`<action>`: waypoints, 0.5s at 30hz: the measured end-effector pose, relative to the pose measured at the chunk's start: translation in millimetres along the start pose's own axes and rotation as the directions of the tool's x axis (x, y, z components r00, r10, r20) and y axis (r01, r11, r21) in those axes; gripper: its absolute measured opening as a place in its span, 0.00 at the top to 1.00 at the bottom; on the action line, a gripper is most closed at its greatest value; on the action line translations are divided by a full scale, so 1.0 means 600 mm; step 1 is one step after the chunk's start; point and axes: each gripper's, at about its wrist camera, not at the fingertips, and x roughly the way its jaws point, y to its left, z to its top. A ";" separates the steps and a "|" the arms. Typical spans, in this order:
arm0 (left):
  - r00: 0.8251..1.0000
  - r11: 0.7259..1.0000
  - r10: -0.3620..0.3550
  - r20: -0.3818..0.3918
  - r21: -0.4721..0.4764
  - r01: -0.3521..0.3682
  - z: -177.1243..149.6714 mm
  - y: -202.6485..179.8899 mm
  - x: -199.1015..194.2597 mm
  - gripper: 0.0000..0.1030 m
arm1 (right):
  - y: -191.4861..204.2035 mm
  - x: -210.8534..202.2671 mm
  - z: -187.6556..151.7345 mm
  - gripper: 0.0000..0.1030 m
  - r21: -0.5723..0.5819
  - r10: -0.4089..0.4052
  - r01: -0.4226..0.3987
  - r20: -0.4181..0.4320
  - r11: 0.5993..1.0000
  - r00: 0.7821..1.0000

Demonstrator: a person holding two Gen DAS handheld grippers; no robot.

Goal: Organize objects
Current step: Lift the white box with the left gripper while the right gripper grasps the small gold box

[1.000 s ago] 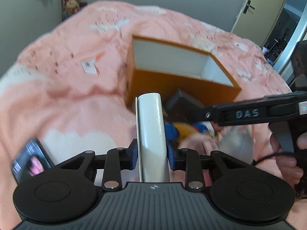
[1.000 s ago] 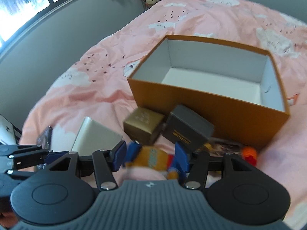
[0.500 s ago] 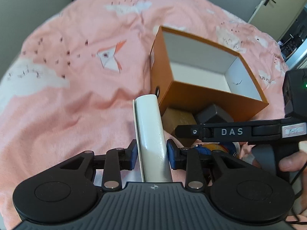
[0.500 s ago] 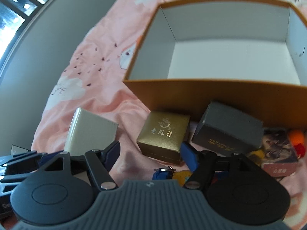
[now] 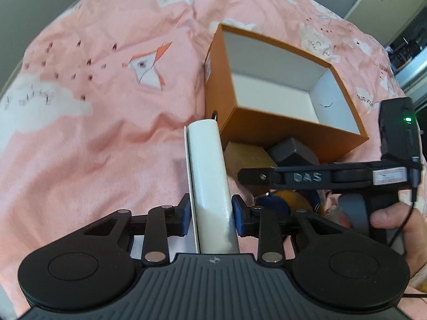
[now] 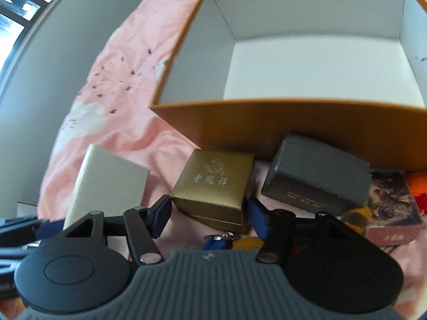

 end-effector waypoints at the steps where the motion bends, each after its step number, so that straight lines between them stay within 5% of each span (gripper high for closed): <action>1: 1.000 1.000 0.006 0.007 0.014 -0.006 0.008 -0.005 -0.006 0.68 | -0.001 -0.014 0.000 0.38 -0.002 0.016 -0.016 0.010 1.000 1.000; 8: 0.997 0.995 -0.001 0.074 0.103 -0.007 0.086 -0.050 -0.038 0.68 | -0.013 -0.142 0.021 0.40 -0.028 0.111 -0.108 0.128 0.994 0.985; 15: 0.994 0.976 0.001 0.112 0.214 -0.025 0.197 -0.139 0.009 0.68 | -0.063 -0.225 0.089 0.40 -0.017 -0.010 0.016 0.306 1.000 0.952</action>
